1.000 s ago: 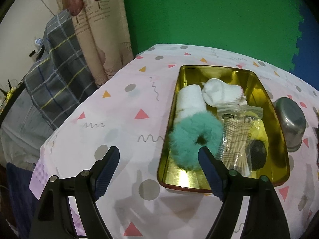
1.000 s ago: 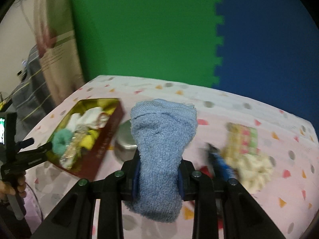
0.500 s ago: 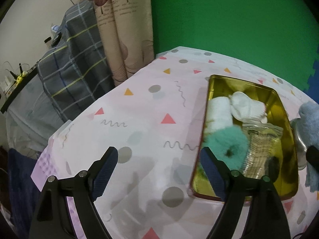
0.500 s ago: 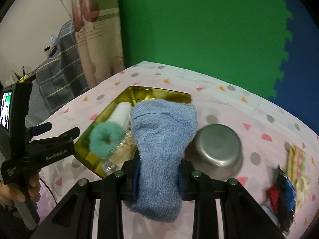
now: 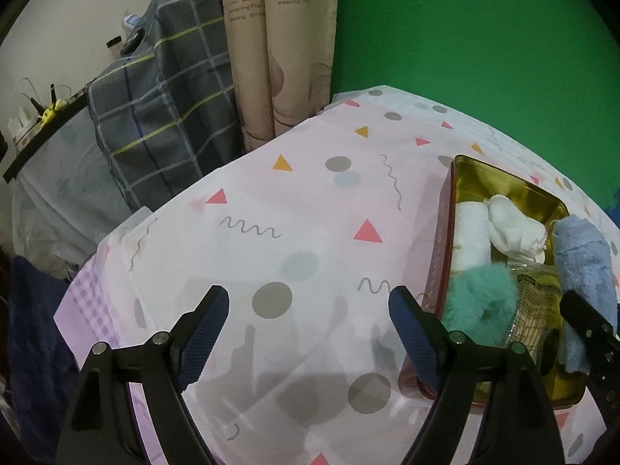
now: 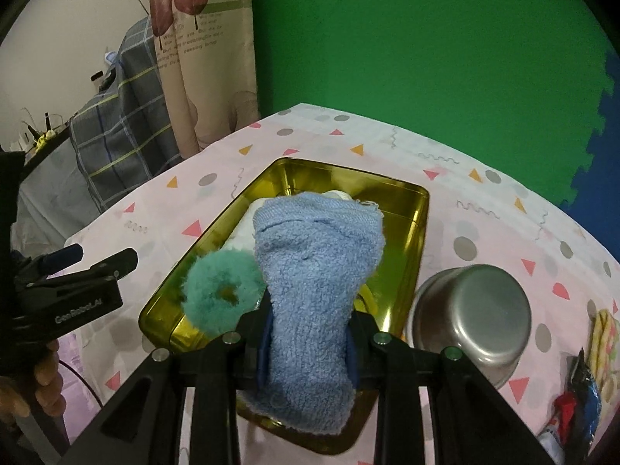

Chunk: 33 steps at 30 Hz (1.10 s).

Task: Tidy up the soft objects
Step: 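Carry the blue fuzzy sock into the gold tray and open the right gripper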

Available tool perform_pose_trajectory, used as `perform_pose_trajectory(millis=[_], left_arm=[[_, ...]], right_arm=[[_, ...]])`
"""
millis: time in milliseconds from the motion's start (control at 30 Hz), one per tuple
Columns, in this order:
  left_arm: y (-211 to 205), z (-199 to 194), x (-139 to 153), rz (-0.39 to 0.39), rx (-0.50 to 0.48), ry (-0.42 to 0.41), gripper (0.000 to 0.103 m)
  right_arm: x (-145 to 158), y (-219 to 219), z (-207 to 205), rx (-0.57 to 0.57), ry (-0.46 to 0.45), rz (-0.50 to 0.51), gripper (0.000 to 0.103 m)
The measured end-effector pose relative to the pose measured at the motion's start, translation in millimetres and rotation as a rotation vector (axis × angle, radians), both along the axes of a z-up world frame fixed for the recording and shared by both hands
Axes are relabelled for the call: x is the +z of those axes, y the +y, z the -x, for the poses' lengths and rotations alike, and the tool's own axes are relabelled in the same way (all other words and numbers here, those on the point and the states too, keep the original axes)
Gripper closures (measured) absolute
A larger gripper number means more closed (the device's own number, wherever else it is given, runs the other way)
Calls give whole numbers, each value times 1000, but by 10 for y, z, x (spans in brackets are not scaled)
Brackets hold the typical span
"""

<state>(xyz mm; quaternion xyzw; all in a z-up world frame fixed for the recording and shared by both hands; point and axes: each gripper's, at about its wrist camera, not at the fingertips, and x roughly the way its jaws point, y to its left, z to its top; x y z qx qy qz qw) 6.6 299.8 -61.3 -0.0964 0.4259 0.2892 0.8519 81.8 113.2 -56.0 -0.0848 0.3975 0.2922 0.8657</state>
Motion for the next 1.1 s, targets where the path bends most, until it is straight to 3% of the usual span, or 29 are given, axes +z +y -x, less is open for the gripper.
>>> perform_pose_trajectory(millis=[167, 467, 767, 1100], left_arm=[[2, -12, -14, 4, -4, 3, 21], [-18, -10, -16, 4, -12, 2, 21], [-86, -34, -22, -21, -32, 9, 21], [-219, -61, -9, -59, -69, 8, 21]], right_arm=[[-11, 93, -50, -5, 1, 3, 69], [26, 83, -12, -3, -19, -2, 48], [169, -313, 147, -50, -39, -33, 48], [188, -1062, 353, -149, -55, -20, 48]])
